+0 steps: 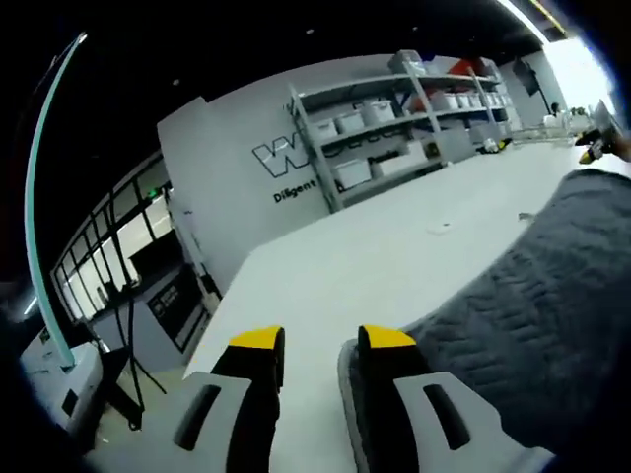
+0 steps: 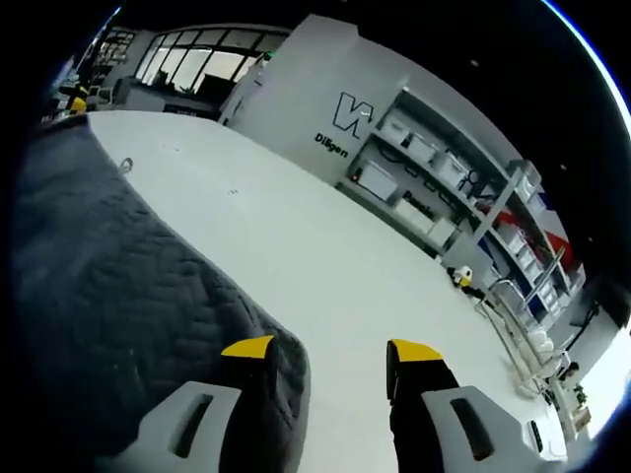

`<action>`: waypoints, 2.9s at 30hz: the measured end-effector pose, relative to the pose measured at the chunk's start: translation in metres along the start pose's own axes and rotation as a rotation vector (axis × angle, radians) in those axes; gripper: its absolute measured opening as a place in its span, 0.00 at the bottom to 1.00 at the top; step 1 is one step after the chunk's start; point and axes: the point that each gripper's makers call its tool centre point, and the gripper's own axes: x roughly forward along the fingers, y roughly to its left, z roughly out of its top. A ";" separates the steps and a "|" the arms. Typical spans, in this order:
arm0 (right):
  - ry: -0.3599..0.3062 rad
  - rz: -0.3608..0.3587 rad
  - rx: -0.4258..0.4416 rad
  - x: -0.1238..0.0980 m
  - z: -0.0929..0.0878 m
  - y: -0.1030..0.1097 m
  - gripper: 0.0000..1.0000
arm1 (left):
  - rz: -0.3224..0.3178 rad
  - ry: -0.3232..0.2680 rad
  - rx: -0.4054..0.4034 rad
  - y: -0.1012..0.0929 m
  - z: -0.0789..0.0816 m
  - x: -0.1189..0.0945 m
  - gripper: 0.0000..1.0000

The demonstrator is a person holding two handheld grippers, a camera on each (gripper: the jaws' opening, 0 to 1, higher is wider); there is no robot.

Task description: Open the folded towel by lifting each exposed corner and separating the folded layers until the towel lies flat within the target outline without major curled edges

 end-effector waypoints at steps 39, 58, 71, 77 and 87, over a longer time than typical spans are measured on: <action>-0.022 0.036 0.083 -0.017 -0.008 -0.006 0.47 | -0.091 0.150 -0.105 -0.020 -0.053 0.025 0.28; -0.070 0.143 0.110 -0.006 0.001 0.021 0.20 | -0.055 0.165 -0.056 -0.011 -0.045 0.017 0.31; -0.040 0.273 0.186 0.006 -0.010 0.058 0.00 | -0.182 0.078 -0.153 -0.040 -0.029 -0.011 0.31; 0.011 0.300 0.264 0.009 -0.023 0.063 0.00 | -0.220 0.057 -0.200 -0.046 -0.030 -0.020 0.31; -0.006 0.303 0.385 0.013 -0.024 0.059 0.02 | -0.246 0.047 -0.185 -0.059 -0.033 -0.035 0.32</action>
